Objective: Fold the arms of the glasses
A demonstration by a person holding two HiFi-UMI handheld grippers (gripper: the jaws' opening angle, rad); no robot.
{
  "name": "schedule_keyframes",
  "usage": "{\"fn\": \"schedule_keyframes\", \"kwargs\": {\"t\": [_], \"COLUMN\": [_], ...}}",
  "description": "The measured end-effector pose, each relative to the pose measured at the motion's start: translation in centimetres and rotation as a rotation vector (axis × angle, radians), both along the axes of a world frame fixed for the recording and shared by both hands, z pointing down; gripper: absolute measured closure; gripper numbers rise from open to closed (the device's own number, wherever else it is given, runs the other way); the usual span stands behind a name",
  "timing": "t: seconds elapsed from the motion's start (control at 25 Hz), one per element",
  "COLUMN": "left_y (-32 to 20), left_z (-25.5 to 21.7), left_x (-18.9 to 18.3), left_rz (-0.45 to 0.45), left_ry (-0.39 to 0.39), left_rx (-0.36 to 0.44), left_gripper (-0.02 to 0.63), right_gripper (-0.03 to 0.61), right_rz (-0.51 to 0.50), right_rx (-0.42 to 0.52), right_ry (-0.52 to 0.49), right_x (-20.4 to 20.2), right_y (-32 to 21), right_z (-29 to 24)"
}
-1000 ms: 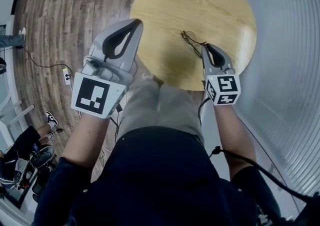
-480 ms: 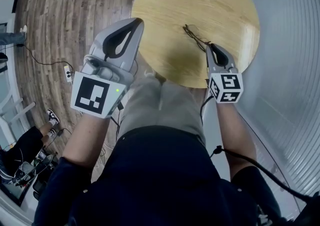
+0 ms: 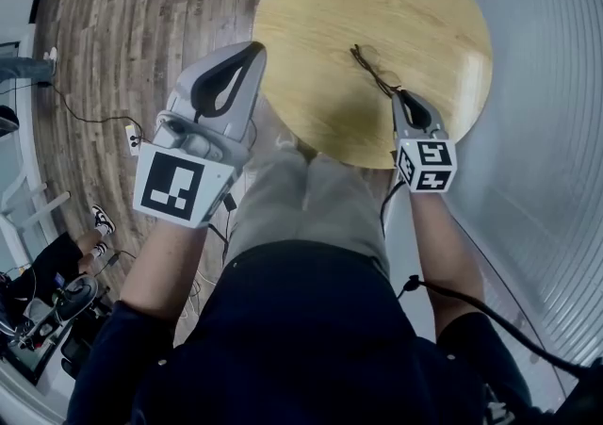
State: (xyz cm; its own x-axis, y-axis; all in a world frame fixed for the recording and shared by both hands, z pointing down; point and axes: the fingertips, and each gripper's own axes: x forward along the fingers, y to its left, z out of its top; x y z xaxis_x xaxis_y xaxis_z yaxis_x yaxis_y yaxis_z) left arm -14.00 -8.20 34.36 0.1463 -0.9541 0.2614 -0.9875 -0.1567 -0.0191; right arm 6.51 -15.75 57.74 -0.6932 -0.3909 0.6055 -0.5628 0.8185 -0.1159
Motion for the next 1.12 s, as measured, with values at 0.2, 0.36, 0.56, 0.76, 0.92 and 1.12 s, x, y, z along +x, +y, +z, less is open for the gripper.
{"fn": "schedule_keyframes", "kwargs": {"t": [0.2, 0.36, 0.56, 0.76, 0.92, 1.12], "left_y": [0.0, 0.2, -0.1, 0.2, 0.4, -0.1], "left_z": [0.7, 1.6, 1.4, 1.2, 1.3, 1.6], "left_x": [-0.1, -0.3, -0.2, 0.1, 0.5, 0.0], "left_rz": [-0.001, -0.010, -0.008, -0.012, -0.011, -0.022], "left_ry": [-0.006, -0.010, -0.018, -0.037, -0.046, -0.052], "left_rx": [-0.018, -0.026, -0.033, -0.024, -0.041, -0.029], "left_gripper": [0.611, 0.611, 0.611, 0.611, 0.611, 0.611], "right_gripper": [0.531, 0.531, 0.531, 0.531, 0.531, 0.531], "right_rz": [0.003, 0.007, 0.031, 0.048, 0.062, 0.086], "right_rx": [-0.018, -0.032, -0.050, -0.060, -0.069, -0.082], "right_ry": [0.003, -0.004, -0.016, -0.023, -0.020, -0.016], "right_x": [0.0, -0.3, -0.3, 0.4, 1.0, 1.1], "right_y": [-0.5, -0.8, -1.7, -1.9, -2.0, -3.0], "right_z": [1.4, 2.5, 3.0, 3.9, 4.7, 6.3]}}
